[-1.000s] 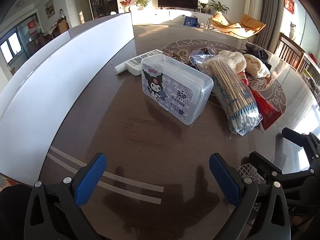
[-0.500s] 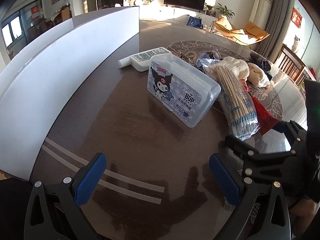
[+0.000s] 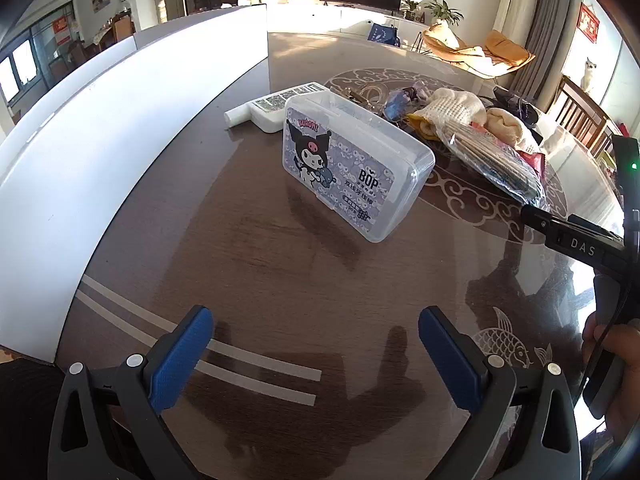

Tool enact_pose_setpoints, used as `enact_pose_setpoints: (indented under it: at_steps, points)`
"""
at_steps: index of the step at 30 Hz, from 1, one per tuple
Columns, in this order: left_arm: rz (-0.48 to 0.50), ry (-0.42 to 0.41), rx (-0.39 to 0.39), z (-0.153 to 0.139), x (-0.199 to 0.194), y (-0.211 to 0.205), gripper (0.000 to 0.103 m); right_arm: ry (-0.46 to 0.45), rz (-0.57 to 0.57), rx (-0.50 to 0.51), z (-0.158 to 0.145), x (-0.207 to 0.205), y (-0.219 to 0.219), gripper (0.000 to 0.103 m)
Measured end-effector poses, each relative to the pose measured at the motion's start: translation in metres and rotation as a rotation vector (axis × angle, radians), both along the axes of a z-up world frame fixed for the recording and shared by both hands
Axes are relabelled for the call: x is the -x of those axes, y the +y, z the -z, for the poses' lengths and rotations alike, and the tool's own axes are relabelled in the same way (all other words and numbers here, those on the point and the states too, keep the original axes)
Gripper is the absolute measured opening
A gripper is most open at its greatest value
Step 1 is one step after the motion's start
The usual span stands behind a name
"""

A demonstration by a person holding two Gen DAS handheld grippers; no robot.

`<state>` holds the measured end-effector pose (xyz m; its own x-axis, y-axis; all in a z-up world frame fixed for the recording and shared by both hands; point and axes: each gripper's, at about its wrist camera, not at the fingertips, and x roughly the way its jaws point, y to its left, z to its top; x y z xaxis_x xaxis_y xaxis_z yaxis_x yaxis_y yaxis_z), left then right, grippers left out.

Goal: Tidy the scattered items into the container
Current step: 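Grasp the clear Kuromi box with the left tool while the right tool reaches the swab bag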

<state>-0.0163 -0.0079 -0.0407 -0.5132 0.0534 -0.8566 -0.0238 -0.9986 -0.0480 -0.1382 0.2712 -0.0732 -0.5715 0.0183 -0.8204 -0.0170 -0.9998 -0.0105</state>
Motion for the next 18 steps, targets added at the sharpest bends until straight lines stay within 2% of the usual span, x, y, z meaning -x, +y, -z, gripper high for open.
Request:
enact_pose_setpoints:
  at_steps: [18]
  points:
    - [0.047, -0.026, 0.052, 0.011, 0.004, 0.016, 0.103, 0.006, 0.011, -0.002, 0.000, -0.014, 0.009, 0.103]
